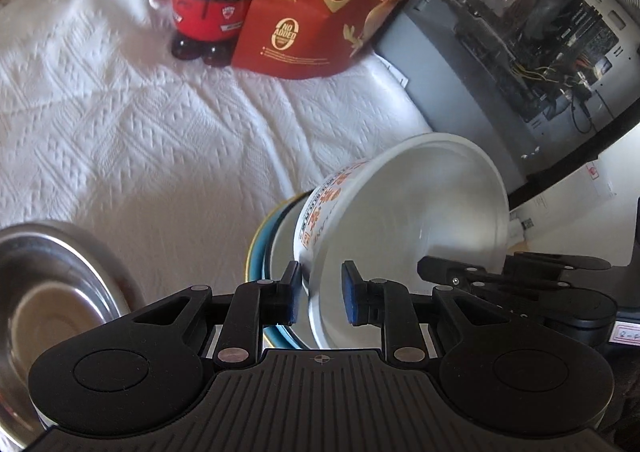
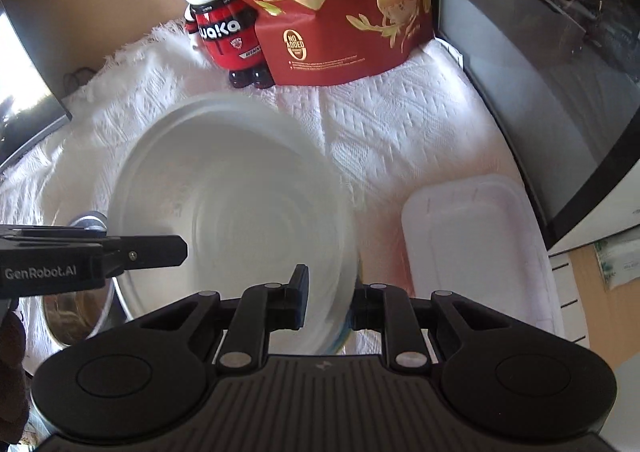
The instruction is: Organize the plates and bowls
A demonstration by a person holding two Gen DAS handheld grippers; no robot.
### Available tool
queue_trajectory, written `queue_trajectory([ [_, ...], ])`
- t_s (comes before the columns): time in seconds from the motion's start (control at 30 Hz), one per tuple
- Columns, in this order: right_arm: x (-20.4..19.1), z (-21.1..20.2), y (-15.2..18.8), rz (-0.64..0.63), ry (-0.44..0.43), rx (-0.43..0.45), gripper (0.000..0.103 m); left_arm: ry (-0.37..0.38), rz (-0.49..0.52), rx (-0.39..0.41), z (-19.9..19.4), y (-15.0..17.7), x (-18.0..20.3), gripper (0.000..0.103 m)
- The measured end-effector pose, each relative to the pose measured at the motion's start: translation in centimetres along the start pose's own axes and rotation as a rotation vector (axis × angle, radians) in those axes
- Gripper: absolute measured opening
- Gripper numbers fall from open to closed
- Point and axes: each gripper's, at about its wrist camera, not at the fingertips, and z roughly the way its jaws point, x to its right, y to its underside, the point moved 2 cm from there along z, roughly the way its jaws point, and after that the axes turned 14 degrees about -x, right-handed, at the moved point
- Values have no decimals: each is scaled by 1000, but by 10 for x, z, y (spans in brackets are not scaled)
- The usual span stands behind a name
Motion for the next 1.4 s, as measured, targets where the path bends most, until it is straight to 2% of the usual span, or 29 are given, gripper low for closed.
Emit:
queue_trajectory([
  [0.07,-1,2,2,-12,22,3,18,-1,-2,10,-3,1,0,23],
  [0.23,0,-1,5,-15,16,4,18,7,-21,36,-17,-2,-2,24],
  [0.47,2,-11,1,-4,9,48,18,47,-58,41,-23,-6,-9,23],
  [0.7,3,-9,-1,-3,21,45,18,-38,-33,-14,-7,-3,-10,22],
  [0.8,-1,-6,2,-20,26,32,18,-25,-39,-13,-8,1,-13,22],
  [1.03,-8,-17,4,-28,78,86,19,-42,-8,39,-28,7,-11,22],
  [1.23,-28,-43,3,-47,107,190,23,42,-49,124,-66,15,-36,22],
  [1.3,-39,-49,4,-54,79,212,24,21,-74,160,-82,21,-55,22],
  [1.4,-63,-52,9,-73,9,226,30,-69,-129,200,-102,36,-92,22],
])
